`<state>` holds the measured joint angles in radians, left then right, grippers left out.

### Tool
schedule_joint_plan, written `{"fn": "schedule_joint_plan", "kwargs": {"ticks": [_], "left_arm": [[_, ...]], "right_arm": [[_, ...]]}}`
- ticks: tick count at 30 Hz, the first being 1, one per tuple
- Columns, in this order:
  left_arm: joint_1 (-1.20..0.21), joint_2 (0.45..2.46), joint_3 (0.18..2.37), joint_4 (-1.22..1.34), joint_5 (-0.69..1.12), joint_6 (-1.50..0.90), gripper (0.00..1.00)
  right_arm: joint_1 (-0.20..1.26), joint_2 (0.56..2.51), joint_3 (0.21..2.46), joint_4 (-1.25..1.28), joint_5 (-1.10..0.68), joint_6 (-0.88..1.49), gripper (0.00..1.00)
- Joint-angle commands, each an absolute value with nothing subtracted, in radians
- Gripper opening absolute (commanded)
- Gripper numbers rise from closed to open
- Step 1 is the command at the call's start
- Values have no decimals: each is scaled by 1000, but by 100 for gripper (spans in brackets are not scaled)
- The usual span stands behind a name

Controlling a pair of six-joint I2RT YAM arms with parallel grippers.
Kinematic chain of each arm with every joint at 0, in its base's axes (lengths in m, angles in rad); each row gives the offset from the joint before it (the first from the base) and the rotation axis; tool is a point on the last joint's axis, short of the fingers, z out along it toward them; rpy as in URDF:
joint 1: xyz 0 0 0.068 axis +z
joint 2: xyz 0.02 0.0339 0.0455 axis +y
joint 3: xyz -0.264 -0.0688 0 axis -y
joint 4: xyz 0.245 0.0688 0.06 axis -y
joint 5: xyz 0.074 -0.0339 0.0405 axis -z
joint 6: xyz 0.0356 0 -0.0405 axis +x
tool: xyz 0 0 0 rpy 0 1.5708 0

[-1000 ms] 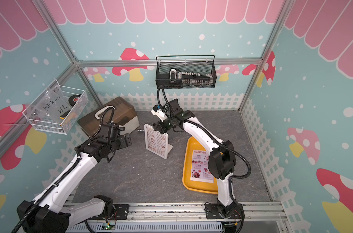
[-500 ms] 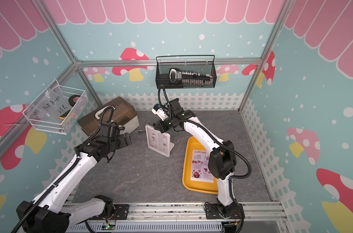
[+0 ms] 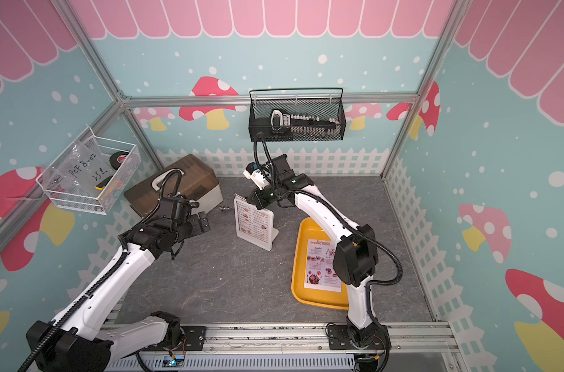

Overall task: Replace the menus in the menu holders
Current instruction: Take out the menu from the menu holder, then place the menu at the center of the board.

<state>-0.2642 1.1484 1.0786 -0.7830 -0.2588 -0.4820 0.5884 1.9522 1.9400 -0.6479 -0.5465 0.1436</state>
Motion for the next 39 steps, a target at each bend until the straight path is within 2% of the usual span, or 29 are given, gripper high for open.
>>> {"fn": "schedule_joint_plan", "kwargs": {"ticks": [1, 8, 14, 19, 23, 33, 39], "left_arm": [[-268, 1141, 1121, -799, -297, -475, 99], [-264, 1134, 1204, -827, -359, -419, 99], [-206, 1147, 1261, -838, -368, -397, 99], [-97, 1149, 1301, -838, -354, -392, 99], [-57, 1160, 1360, -866, -375, -384, 99], [-15, 1202, 1414, -900, -394, -379, 99], [8, 1219, 1407, -904, -410, -373, 99]], "right_arm": [[574, 1850, 1998, -642, -518, 120, 0], [591, 1753, 2008, -614, -589, 128, 0], [639, 1636, 1951, -517, -696, 170, 0], [696, 1552, 1827, -338, -845, 296, 0], [759, 1543, 1708, -231, -876, 372, 0], [916, 1795, 1679, -190, -901, 424, 0], [916, 2031, 1795, -334, -757, 364, 0]]}}
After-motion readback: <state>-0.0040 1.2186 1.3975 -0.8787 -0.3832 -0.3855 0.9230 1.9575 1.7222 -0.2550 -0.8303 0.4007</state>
